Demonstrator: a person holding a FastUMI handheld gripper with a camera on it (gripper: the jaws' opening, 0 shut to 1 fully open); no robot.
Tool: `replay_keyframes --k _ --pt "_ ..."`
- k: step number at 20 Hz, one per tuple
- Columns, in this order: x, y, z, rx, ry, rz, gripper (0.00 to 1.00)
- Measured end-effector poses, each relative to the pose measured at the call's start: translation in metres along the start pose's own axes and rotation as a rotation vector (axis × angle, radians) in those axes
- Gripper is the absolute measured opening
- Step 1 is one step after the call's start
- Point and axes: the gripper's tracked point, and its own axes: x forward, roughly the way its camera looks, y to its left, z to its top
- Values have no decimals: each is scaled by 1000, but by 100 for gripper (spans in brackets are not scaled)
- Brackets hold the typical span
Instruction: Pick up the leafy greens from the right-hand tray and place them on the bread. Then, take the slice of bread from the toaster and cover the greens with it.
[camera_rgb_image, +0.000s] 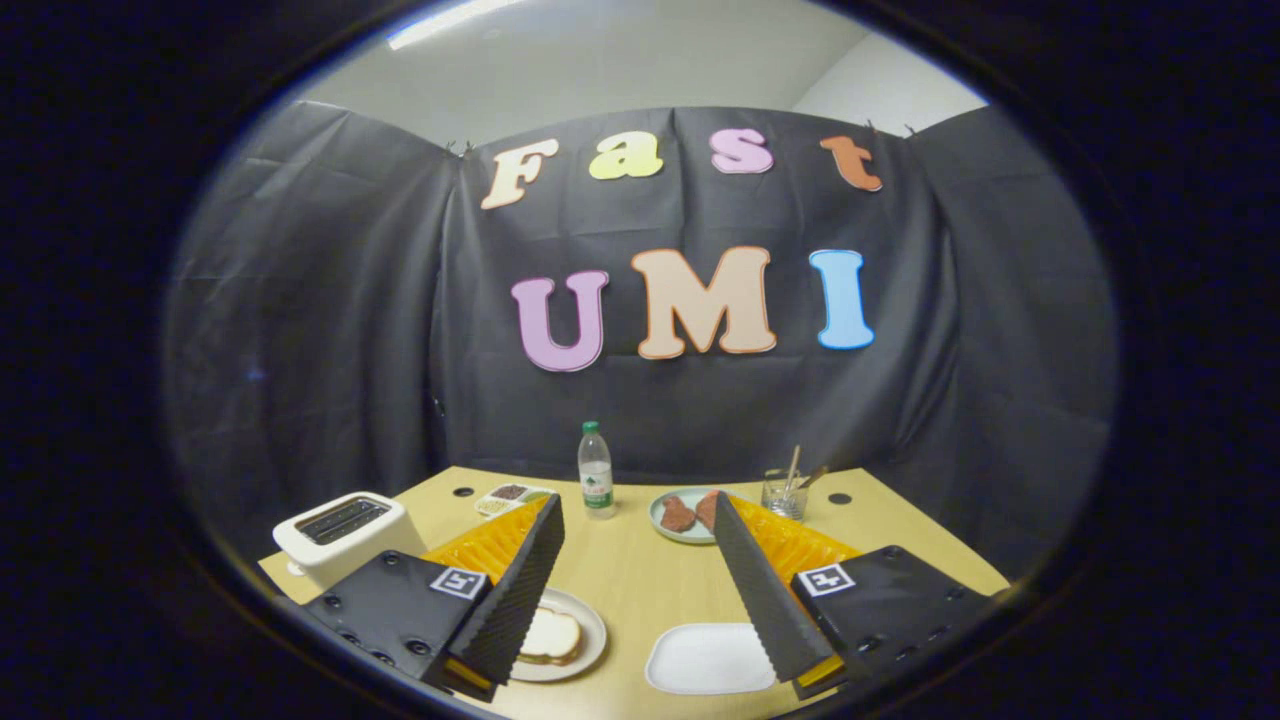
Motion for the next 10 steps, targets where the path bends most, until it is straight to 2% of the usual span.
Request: replay_keyframes --k 10 --pt "-26 -72 32 23 -92 -37 97"
